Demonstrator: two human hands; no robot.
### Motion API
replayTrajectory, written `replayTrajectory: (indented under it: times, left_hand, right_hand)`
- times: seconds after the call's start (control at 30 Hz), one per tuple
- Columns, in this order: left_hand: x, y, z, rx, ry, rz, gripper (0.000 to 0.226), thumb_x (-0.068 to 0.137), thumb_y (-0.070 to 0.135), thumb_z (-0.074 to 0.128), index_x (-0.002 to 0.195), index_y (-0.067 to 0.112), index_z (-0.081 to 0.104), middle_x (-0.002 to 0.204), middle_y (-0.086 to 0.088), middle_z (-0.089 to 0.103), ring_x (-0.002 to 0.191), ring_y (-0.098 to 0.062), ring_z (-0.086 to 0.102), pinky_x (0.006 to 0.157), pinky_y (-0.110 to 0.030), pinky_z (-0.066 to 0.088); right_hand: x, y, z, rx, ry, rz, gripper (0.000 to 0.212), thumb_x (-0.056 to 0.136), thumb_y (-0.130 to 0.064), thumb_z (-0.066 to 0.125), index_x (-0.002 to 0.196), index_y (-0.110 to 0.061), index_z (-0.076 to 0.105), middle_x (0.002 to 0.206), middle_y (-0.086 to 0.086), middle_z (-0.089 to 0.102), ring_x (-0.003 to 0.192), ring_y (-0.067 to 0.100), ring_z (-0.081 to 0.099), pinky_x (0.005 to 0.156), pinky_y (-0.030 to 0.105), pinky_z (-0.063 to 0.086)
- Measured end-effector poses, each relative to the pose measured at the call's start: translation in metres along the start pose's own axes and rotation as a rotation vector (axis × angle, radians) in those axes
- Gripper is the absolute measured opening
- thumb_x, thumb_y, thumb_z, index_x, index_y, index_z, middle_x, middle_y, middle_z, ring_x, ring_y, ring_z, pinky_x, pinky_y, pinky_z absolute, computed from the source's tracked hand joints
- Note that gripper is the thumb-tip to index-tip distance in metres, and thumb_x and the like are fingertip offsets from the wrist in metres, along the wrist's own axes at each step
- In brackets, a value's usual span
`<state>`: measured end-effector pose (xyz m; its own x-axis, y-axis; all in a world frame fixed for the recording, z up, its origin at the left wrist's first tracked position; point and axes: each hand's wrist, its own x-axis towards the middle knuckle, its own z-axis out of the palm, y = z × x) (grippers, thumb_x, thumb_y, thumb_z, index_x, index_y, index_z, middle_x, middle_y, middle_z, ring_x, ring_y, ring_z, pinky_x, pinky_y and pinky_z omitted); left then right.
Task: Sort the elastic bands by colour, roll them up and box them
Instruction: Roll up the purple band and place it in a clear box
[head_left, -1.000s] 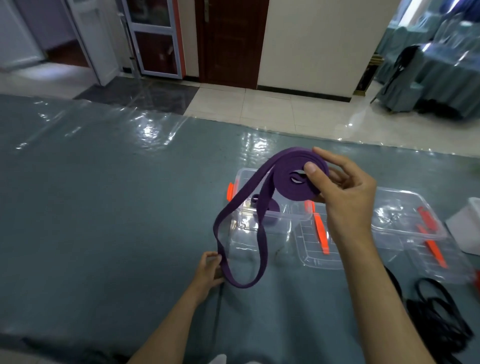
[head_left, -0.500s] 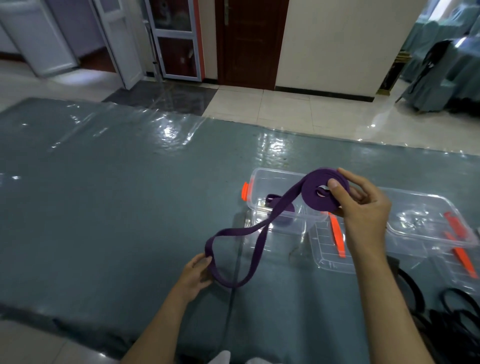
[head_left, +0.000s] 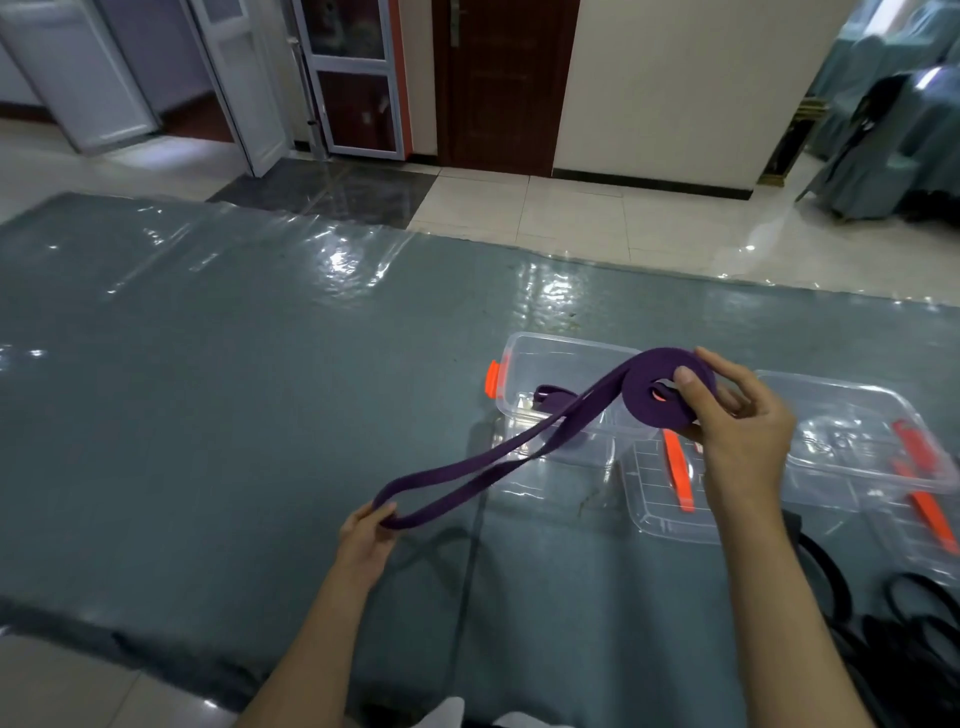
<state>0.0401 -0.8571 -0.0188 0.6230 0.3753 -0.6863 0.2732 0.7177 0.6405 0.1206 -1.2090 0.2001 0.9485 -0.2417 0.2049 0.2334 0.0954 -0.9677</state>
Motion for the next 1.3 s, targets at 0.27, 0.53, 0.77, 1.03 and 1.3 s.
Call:
replayTrajectory:
  times: [0.27, 0.53, 0.77, 1.03, 1.3]
  left_hand:
    - [0.002, 0.002, -0.028, 0.275, 0.097, -0.068, 0.01, 0.095, -0.003, 0.071, 0.092, -0.001, 0.062, 0.079, -0.022, 0.066, 0.057, -0.024, 0.067, 0.053, -0.028, 0.063]
    - [0.0, 0.011, -0.013, -0.015, -0.052, -0.197, 0.04, 0.103, 0.046, 0.057, 0.08, 0.013, 0.061, 0.066, 0.0, 0.064, 0.076, -0.018, 0.062, 0.071, -0.039, 0.061]
    - [0.002, 0.009, -0.021, 0.166, -0.092, -0.051, 0.016, 0.102, 0.018, 0.065, 0.087, 0.016, 0.06, 0.073, -0.005, 0.063, 0.073, -0.018, 0.06, 0.068, -0.033, 0.058]
    - [0.003, -0.007, -0.036, 0.554, -0.061, -0.15, 0.022, 0.104, 0.029, 0.064, 0.115, 0.009, 0.065, 0.121, -0.016, 0.067, 0.106, -0.03, 0.063, 0.099, -0.044, 0.05]
    - [-0.051, 0.043, 0.077, 0.745, -0.145, 0.497, 0.029, 0.101, 0.01, 0.067, 0.13, 0.007, 0.066, 0.131, -0.018, 0.07, 0.107, -0.021, 0.065, 0.095, -0.035, 0.051]
  right_hand:
    - [0.001, -0.001, -0.001, -0.002, 0.001, -0.005, 0.028, 0.09, -0.019, 0.083, 0.115, -0.032, 0.078, 0.101, 0.0, 0.083, 0.093, 0.022, 0.081, 0.068, 0.027, 0.065]
    - [0.0, 0.013, 0.005, -0.019, -0.012, 0.021, 0.031, 0.088, -0.022, 0.085, 0.117, -0.03, 0.078, 0.103, 0.004, 0.082, 0.096, 0.026, 0.08, 0.071, 0.034, 0.066]
    - [0.0, 0.01, 0.008, -0.009, 0.012, 0.015, 0.03, 0.089, -0.021, 0.085, 0.118, -0.029, 0.078, 0.103, 0.003, 0.082, 0.097, 0.024, 0.08, 0.071, 0.031, 0.066]
    - [0.0, -0.007, 0.008, 0.045, -0.087, -0.015, 0.031, 0.087, -0.021, 0.084, 0.117, -0.03, 0.079, 0.106, 0.007, 0.082, 0.099, 0.028, 0.079, 0.075, 0.034, 0.067]
    - [-0.003, -0.022, 0.018, -0.035, -0.369, -0.083, 0.038, 0.084, -0.026, 0.087, 0.121, -0.027, 0.078, 0.109, 0.003, 0.082, 0.1, 0.022, 0.079, 0.075, 0.028, 0.065]
